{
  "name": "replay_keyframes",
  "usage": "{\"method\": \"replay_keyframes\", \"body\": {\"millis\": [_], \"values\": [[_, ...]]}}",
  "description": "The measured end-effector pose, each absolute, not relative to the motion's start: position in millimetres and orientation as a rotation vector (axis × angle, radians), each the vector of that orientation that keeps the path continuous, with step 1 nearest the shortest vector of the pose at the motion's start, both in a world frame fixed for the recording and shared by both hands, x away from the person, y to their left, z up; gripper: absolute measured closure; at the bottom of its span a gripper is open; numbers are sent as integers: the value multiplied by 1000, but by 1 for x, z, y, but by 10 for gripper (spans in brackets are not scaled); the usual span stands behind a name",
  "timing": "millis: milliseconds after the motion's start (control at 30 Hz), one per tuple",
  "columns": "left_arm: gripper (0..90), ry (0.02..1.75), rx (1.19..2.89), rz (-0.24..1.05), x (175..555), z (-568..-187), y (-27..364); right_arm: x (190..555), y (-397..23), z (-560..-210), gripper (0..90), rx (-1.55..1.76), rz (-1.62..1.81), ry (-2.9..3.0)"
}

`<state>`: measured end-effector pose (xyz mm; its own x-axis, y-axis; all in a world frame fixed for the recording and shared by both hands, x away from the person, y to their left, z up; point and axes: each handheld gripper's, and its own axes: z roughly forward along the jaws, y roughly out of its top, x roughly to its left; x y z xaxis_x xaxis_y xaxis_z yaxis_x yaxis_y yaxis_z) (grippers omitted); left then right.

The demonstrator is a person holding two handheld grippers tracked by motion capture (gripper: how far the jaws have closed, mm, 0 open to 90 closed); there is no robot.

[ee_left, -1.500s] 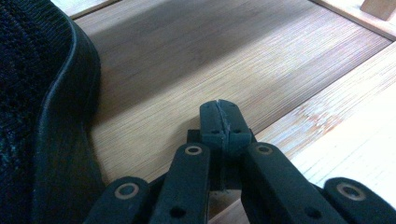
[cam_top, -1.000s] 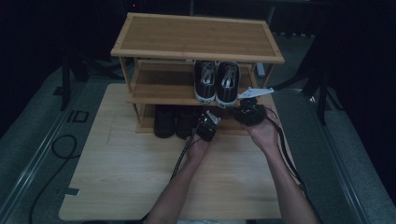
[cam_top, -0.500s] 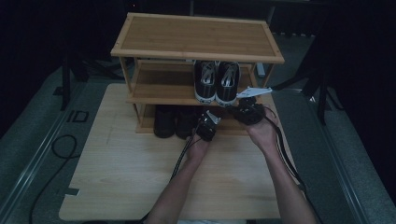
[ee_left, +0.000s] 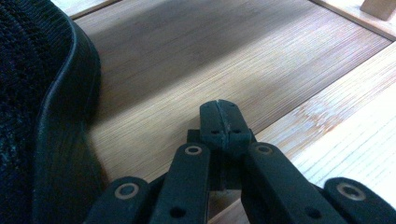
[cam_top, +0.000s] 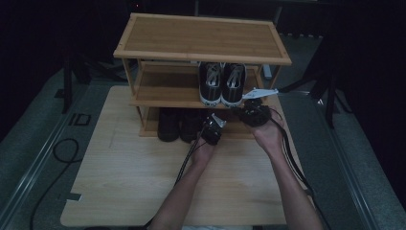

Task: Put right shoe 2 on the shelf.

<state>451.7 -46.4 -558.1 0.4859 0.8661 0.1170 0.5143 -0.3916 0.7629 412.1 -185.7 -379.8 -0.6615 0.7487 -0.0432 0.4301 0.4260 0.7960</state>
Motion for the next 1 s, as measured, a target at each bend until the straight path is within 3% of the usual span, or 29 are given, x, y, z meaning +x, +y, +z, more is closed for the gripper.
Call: {"method": "replay_keyframes", "body": {"millis": [467, 1000], "values": [[900, 1133, 2062, 681, 452, -558, -47, 395, -193, -380, 890, 971, 1057, 2323], [900, 1120, 2067, 678, 452, -559, -47, 384, -215, -429, 860, 1070, 984, 2398]]}}
